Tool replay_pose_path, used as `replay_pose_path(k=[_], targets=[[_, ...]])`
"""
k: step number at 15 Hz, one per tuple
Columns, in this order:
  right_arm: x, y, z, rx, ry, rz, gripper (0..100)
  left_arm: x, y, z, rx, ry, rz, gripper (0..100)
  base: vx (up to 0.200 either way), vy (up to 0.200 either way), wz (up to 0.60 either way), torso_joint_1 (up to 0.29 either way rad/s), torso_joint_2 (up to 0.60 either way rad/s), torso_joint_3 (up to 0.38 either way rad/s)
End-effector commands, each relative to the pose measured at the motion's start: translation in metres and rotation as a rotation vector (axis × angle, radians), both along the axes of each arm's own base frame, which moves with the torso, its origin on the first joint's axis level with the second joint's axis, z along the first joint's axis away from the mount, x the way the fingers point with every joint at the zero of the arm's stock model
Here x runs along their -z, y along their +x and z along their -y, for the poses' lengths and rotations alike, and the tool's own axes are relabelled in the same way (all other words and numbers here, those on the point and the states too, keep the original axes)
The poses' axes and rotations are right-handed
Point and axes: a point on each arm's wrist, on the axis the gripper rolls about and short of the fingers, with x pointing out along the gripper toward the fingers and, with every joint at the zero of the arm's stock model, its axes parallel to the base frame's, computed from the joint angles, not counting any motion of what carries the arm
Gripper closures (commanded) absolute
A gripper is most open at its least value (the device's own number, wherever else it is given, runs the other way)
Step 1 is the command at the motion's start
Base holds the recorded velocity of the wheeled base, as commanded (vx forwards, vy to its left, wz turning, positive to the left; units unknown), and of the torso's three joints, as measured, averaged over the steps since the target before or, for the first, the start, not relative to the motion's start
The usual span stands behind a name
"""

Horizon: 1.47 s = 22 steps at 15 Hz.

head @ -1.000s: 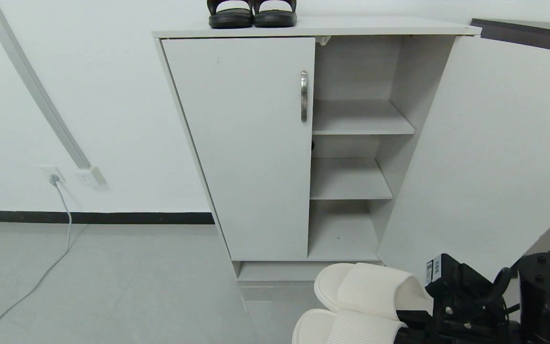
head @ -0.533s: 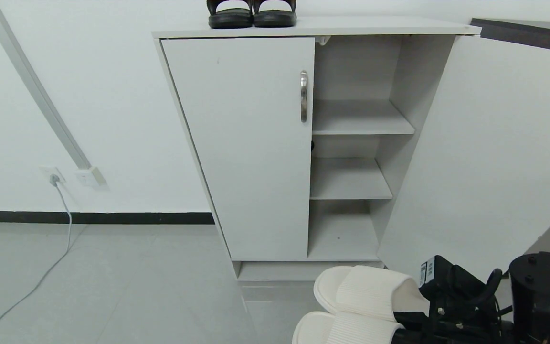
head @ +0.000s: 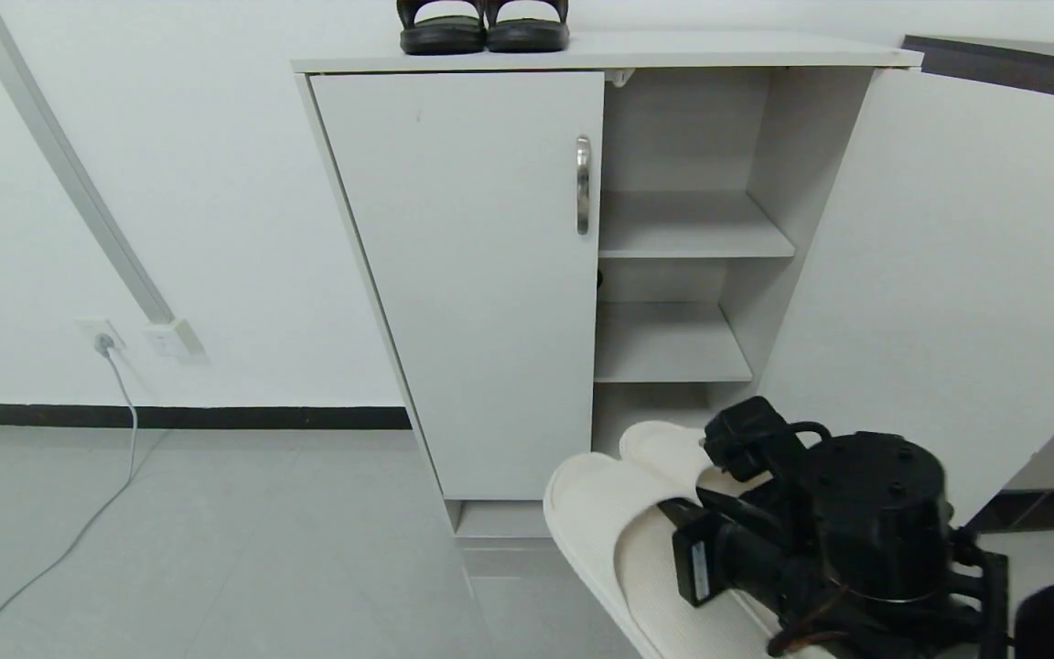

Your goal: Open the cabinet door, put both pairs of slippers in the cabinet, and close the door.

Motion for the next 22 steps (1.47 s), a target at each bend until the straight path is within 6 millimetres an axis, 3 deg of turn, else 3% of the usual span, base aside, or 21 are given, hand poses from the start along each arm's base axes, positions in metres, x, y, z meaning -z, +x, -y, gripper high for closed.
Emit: replay_pose_path(k=[1,3,4,7,14,22], targets=[[0.030,0.037,-0.045,0.244,-0.039,0.019,100,0.000,0.000,0.000,0.001,0.000,-0.003,100,0.000,0.000,0.00,0.000,0.00,0.000],[0.037,0.066,-0.051,0.435,-0.054,0.069,100,0.000,0.000,0.000,0.001,0.001,-0.004,100,0.000,0.000,0.00,0.000,0.00,0.000],[0.036,0.071,-0.049,0.458,-0.054,0.075,100,0.000,0.000,0.000,0.001,0.001,-0.004,100,0.000,0.000,0.00,0.000,0.00,0.000],[0.037,0.073,-0.050,0.466,-0.052,0.077,100,0.000,0.000,0.000,0.004,0.001,-0.004,100,0.000,0.000,0.00,0.000,0.00,0.000],[0.038,0.075,-0.051,0.469,-0.052,0.078,100,0.000,0.000,0.000,0.004,0.001,-0.004,100,0.000,-0.200,0.00,0.005,0.00,0.003],[0.059,0.091,-0.065,0.390,0.001,0.117,100,0.000,0.000,0.000,0.002,0.000,-0.003,100,0.000,0.000,0.00,0.000,0.00,0.000]])
